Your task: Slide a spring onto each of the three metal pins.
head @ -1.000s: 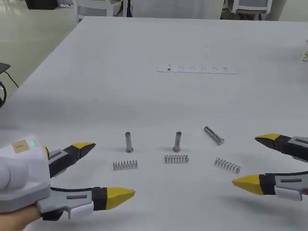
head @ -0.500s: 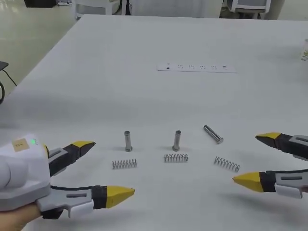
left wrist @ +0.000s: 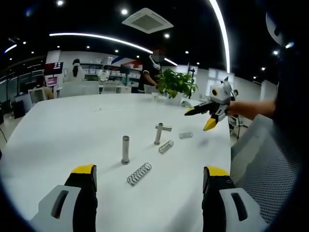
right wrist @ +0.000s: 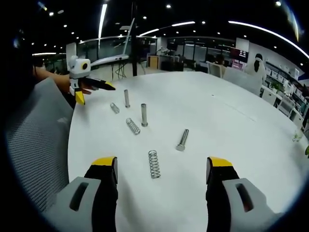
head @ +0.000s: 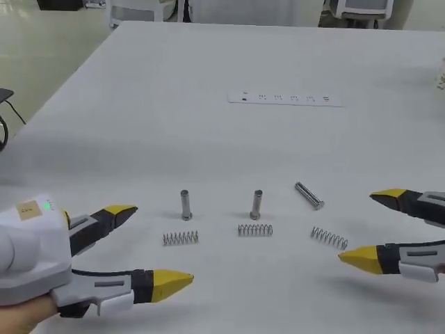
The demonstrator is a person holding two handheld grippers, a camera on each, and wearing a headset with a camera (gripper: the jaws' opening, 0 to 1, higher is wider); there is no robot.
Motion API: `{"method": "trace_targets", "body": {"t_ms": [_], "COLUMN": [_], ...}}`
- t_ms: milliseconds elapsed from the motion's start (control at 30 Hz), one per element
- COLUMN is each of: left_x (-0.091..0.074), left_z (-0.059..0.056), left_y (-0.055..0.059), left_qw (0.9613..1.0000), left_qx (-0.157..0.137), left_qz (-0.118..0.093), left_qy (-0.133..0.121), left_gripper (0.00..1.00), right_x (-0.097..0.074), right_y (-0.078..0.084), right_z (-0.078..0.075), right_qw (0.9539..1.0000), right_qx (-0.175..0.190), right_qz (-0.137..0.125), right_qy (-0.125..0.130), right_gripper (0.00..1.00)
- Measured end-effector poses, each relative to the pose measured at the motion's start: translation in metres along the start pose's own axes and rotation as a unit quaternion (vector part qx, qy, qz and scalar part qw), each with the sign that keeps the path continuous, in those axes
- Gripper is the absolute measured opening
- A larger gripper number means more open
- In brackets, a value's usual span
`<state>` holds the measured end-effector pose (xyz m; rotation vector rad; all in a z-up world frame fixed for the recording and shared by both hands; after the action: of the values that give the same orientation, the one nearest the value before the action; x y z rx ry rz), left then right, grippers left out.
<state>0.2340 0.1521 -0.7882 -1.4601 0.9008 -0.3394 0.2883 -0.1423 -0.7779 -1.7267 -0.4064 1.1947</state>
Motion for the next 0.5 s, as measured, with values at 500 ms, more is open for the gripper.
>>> {"method": "trace_targets", "body": {"t_ms": [500], "left_x": [-0.003], "left_z": [0.000], "left_y": [0.000], "left_qw": [1.0000], "left_qx": [-0.002], "left_qz": [0.000], "left_qy": [-0.006], "left_gripper": [0.87], "right_x": [0.025], "right_y": [-0.032], "right_z": [-0.027], "right_qw": [0.9987], "right_qx": [-0.042], "right_qz": [0.030], "right_qy": [-0.003], "right_gripper": [0.68]}}
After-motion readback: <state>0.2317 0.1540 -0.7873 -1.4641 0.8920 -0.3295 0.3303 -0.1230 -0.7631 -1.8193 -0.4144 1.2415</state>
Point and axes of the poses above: the centre of the closed fingertips' face, and the gripper's own axes: x roughly forward along the fingers, z roughly to its left, y roughly out of its underside, the point moved 4 cm from there along -x, roughly backward along the fingers
